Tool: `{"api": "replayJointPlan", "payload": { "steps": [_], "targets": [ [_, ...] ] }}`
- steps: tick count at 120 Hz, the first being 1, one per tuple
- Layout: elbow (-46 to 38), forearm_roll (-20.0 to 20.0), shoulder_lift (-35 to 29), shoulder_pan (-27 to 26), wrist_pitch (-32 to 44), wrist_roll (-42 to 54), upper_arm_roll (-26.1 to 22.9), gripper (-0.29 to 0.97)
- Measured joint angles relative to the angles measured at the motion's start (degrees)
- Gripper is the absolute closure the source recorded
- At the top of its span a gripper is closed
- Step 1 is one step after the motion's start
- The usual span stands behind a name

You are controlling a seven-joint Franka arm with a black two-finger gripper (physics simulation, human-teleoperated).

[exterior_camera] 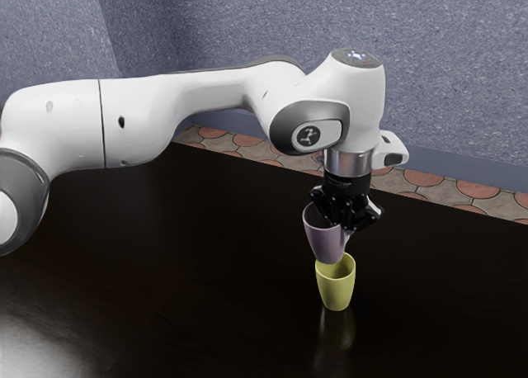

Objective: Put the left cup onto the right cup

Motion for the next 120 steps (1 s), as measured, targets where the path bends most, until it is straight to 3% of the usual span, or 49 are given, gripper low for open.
{"api": "replayJointPlan", "payload": {
  "steps": [120],
  "targets": [
    [-0.5, 0.01, 1.07, -0.45, 0.31, -0.55, 0.25, 0.78]
  ]
}}
